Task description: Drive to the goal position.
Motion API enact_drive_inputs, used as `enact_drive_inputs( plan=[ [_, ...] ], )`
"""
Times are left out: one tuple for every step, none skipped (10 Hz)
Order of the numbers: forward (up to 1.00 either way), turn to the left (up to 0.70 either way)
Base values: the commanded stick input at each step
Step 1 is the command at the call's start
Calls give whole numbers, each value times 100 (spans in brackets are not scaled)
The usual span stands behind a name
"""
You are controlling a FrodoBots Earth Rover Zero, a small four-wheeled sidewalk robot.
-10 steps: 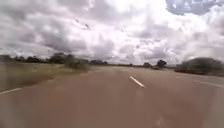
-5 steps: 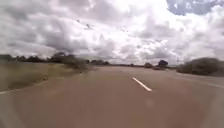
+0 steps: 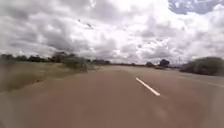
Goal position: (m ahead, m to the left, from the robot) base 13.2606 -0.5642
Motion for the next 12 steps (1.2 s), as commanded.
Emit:
enact_drive_inputs(
  plan=[
    [100,0],
    [100,0],
    [100,0],
    [100,0],
    [100,0],
    [100,0],
    [100,0],
    [100,0],
    [100,0],
    [100,0],
    [100,0],
    [100,0]
  ],
)
